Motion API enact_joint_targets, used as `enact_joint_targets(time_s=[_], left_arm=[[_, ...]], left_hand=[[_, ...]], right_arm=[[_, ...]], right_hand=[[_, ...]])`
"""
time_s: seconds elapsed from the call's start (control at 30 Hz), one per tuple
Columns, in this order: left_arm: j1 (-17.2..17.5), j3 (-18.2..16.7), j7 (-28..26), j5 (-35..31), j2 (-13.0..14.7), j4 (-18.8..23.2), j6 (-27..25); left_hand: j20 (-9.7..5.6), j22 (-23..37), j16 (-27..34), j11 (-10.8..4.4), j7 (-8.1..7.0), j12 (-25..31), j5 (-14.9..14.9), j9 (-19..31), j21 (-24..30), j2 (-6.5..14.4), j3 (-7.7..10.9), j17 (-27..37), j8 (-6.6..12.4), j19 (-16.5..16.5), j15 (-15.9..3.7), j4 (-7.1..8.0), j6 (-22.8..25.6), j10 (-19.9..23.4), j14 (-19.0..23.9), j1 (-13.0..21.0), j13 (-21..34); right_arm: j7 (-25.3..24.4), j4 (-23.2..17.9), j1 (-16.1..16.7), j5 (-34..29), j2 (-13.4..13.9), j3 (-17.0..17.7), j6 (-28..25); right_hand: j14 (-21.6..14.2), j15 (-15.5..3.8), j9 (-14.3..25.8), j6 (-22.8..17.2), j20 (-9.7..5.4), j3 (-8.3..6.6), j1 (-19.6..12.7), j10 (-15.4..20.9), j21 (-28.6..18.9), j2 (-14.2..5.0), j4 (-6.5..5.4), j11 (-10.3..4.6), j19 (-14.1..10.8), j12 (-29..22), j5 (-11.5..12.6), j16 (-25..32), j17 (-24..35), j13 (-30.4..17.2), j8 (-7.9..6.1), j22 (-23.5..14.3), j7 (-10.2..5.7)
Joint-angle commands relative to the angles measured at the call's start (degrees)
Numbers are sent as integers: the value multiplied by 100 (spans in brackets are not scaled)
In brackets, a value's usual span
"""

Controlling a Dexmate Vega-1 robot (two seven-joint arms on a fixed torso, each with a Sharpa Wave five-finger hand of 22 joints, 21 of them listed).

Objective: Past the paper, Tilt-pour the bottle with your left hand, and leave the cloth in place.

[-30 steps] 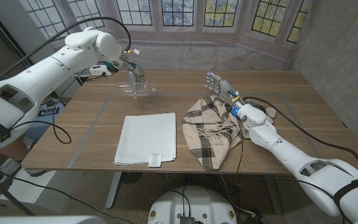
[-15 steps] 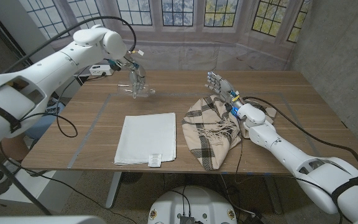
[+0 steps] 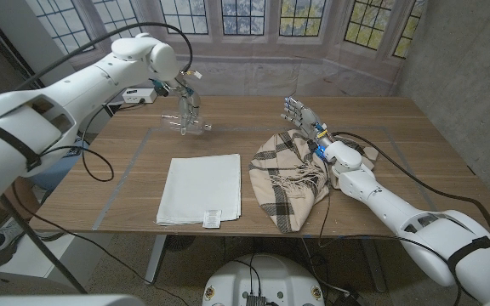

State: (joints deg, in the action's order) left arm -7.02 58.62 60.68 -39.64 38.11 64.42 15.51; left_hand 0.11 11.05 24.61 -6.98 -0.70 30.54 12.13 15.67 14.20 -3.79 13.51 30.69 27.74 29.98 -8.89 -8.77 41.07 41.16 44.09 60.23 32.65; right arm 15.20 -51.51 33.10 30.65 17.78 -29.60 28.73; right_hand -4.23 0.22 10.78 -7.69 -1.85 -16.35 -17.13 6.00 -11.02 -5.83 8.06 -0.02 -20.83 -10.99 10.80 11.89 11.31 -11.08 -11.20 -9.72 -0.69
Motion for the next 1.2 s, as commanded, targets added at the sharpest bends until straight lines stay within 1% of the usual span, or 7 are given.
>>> enact_joint_targets(time_s=[0.03, 0.27, 0.43, 0.6, 0.67, 0.97, 1.2], left_arm=[[-296, 382, -7, -195, -349, -567, 194], [-352, 472, -36, -173, -400, -634, 222], [-311, 468, -65, -175, -321, -453, 169], [-121, 405, -239, -438, -25, 206, -33], [-57, 340, -219, -424, 20, 306, -102], [356, 154, -483, -884, 364, 1110, -338], [643, -39, -635, -1187, 505, 1536, -507]], left_hand=[[11, 24, -10, -45, -20, 48, 44, 18, 5, 1019, 129, 10, 205, -7, 11, 83, 714, 89, 67, 405, 371], [14, 25, -25, -49, -18, 51, 51, 12, 7, 1028, 141, 18, 222, -9, 0, 79, 738, 79, 77, 394, 399], [14, 25, -35, -34, -26, 53, 53, 8, 7, 1031, 147, 22, 233, -12, 7, 79, 752, 77, 81, 383, 416], [16, 27, -39, -34, 0, 58, 57, 4, 10, 1022, 154, 28, 236, -8, 16, 64, 745, 80, 94, 389, 433], [13, 27, -45, -38, 5, 62, 57, 3, 12, 1011, 155, 21, 241, -5, 1, 59, 755, 89, 108, 387, 439], [21, 30, -38, -12, 22, 68, 58, -5, 23, 1000, 162, 50, 284, 12, 2, 42, 833, 90, 131, 390, 473], [25, 32, -42, -36, 33, 86, 57, -11, 36, 980, 166, 62, 297, 38, 8, 31, 840, 126, 157, 384, 503]], right_arm=[[58, 309, -77, 45, -140, 32, 188], [47, 294, -55, 44, -129, 45, 210], [13, 203, -17, 33, -87, 50, 185], [5, 169, 4, 38, -72, 58, 180], [14, 173, 10, 45, -74, 59, 185], [11, 105, 69, 60, -50, 67, 184], [10, 28, 134, 77, -18, 77, 176]], right_hand=[[-3, 16, 32, -52, 19, 12, -63, 36, -8, -37, -15, 26, -36, -45, -6, 24, 23, -27, -31, -9, 8], [-5, 10, 32, -59, 20, 16, -64, 36, -8, -38, -16, 26, -38, -45, -6, 24, 23, -27, -33, -9, 5], [-3, 6, 32, -61, 20, 18, -64, 37, -8, -41, -17, 21, -39, -44, -6, 23, 24, -27, -32, -9, 8], [-2, 7, 32, -62, 21, 21, -64, 41, -8, -41, -18, 26, -40, -46, -6, 22, 24, -27, -32, -9, 4], [-3, 9, 32, -62, 20, 22, -64, 37, -8, -41, -19, 26, -39, -44, -6, 22, 24, -27, -32, -9, 3], [-5, 11, 32, -64, 21, 26, -66, 36, -8, -43, -19, 27, -41, -43, -6, 22, 24, -27, -31, -9, 10], [-6, 12, 32, -63, 23, 30, -67, 39, -8, -41, -19, 28, -43, -44, -6, 22, 24, -27, -29, -9, 5]])
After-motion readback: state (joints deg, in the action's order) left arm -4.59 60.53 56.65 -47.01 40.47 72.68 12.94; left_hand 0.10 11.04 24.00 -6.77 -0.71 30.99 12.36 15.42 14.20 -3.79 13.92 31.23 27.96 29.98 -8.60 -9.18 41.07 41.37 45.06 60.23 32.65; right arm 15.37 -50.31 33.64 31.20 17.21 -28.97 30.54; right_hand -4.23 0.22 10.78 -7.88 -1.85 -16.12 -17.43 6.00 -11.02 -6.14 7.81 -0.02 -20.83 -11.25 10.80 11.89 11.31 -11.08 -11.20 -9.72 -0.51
